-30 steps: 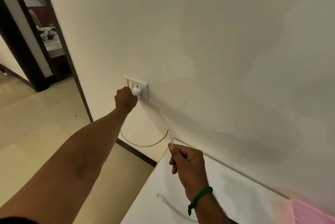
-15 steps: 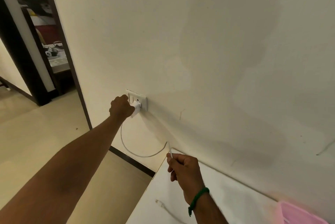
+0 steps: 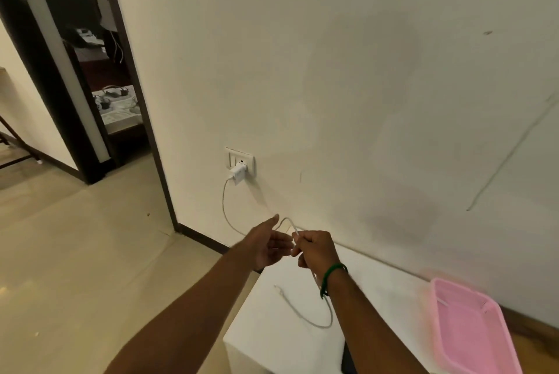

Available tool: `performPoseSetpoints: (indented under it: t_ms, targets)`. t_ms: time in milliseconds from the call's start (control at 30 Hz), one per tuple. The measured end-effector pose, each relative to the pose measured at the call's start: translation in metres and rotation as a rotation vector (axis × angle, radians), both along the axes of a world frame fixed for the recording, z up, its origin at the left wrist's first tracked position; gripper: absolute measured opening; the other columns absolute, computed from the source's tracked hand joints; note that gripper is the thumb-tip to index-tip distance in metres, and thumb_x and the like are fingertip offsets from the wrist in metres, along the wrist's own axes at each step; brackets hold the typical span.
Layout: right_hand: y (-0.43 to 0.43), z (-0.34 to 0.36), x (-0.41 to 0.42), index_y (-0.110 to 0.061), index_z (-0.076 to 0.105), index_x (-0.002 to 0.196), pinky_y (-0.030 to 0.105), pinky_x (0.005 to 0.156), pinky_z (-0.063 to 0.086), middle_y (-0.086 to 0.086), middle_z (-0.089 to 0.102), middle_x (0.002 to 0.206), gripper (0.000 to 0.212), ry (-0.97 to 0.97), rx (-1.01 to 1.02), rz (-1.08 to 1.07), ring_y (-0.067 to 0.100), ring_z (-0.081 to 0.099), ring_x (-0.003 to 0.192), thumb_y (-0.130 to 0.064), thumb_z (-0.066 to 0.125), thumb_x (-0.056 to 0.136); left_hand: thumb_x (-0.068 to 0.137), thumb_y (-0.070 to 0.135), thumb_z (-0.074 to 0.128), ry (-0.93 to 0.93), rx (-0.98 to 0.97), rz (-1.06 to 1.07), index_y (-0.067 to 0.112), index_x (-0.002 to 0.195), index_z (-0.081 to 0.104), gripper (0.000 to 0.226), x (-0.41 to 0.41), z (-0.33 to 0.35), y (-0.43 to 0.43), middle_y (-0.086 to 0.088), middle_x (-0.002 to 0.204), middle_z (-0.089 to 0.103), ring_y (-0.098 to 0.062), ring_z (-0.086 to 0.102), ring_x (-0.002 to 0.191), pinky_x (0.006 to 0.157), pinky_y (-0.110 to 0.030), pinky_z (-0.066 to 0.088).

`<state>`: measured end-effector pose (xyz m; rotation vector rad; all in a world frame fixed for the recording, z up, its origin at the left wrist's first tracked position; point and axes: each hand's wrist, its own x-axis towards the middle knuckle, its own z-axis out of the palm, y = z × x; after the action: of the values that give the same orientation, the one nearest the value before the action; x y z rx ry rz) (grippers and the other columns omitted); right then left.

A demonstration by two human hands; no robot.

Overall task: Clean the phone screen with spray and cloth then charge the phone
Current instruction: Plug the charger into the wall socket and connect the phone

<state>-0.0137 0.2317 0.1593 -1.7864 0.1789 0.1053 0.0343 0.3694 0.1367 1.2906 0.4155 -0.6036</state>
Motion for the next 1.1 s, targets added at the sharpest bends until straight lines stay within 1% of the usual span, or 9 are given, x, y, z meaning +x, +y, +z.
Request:
performPoseSetpoints:
  t_ms: [100,233,333,400,667,833,900,1000,1100]
  targets:
    - [0.000,0.009,-0.017,-0.008,0.067,0.072,0.022,0.044,0.041,0.009,0.061,0.055,0.026,0.003,-0.018,0.030,0.013,0.045,0.035,-0.008,0.050,0.091,0.096,0.048,0.045,0.027,-0.310,-0.003,0.005,0.093,0.065,0.047,-0.026,0.008,-0.011,-0.007,0.076,0.067,-0.019,0.061,0.061,0.061,-0.028,0.047]
    - [-0.002,0.020,-0.038,-0.003,0.063,0.072,0.022,0.044,0.041,0.005,0.057,0.052,0.025,0.009,-0.068,0.014,0.016,0.047,0.037,-0.009,0.049,0.092,0.097,0.030,0.051,0.000,-0.440,0.087,0.010,0.095,0.067,0.026,-0.045,0.021,-0.025,-0.003,0.086,0.073,-0.017,0.063,0.081,0.065,-0.028,0.048]
    - [-0.007,0.024,-0.053,0.002,0.064,0.082,0.027,0.047,0.049,0.014,0.061,0.062,0.024,0.039,-0.049,0.008,0.018,0.050,0.039,-0.012,0.046,0.092,0.095,0.024,0.056,0.024,-0.407,0.111,0.013,0.089,0.066,0.017,-0.053,0.025,-0.032,0.000,0.077,0.074,-0.016,0.063,0.080,0.065,-0.029,0.049]
    - [-0.012,0.024,-0.064,-0.002,0.064,0.081,0.027,0.047,0.050,0.014,0.064,0.064,0.023,0.057,-0.011,0.017,0.015,0.048,0.037,-0.013,0.047,0.091,0.094,0.024,0.059,0.044,-0.380,0.117,0.013,0.085,0.066,0.016,-0.058,0.024,-0.037,0.002,0.072,0.074,-0.016,0.062,0.077,0.061,-0.030,0.048]
    - [-0.055,0.017,-0.099,-0.003,0.067,0.070,0.021,0.042,0.040,0.010,0.068,0.061,0.011,0.137,-0.089,-0.012,0.015,0.043,0.041,-0.008,0.062,0.079,0.092,0.024,0.064,0.069,-0.248,0.225,0.015,0.079,0.065,0.016,-0.072,0.009,-0.035,0.005,0.063,0.072,-0.009,0.066,0.070,0.058,-0.016,0.036]
    - [-0.085,0.014,-0.118,-0.005,0.065,0.065,0.018,0.038,0.032,0.007,0.066,0.057,0.013,0.168,-0.165,-0.001,0.012,0.042,0.038,-0.012,0.069,0.074,0.095,0.018,0.059,0.043,-0.220,0.331,0.010,0.075,0.060,0.022,-0.078,-0.007,-0.034,0.002,0.050,0.067,-0.008,0.064,0.042,0.060,-0.017,0.038]
    - [-0.098,0.015,-0.125,-0.004,0.066,0.066,0.019,0.038,0.033,0.005,0.066,0.054,0.013,0.182,-0.206,0.018,0.011,0.043,0.038,-0.013,0.070,0.073,0.095,0.018,0.060,0.054,-0.186,0.350,0.010,0.075,0.060,0.022,-0.081,-0.013,-0.030,0.003,0.048,0.066,-0.008,0.064,0.041,0.056,-0.017,0.036]
    - [-0.117,0.019,-0.136,0.001,0.068,0.069,0.020,0.038,0.034,0.005,0.066,0.053,0.014,0.192,-0.255,0.046,0.011,0.046,0.039,-0.013,0.071,0.073,0.094,0.017,0.061,0.077,-0.158,0.388,0.009,0.074,0.059,0.022,-0.083,-0.024,-0.024,0.002,0.047,0.065,-0.011,0.064,0.052,0.056,-0.016,0.038]
    - [-0.135,0.026,-0.146,0.004,0.069,0.071,0.020,0.039,0.034,0.008,0.066,0.056,0.014,0.209,-0.302,0.069,0.011,0.046,0.039,-0.010,0.071,0.071,0.094,0.016,0.060,0.085,-0.126,0.416,0.008,0.073,0.057,0.023,-0.086,-0.036,-0.018,0.003,0.043,0.062,-0.008,0.061,0.040,0.050,-0.012,0.040]
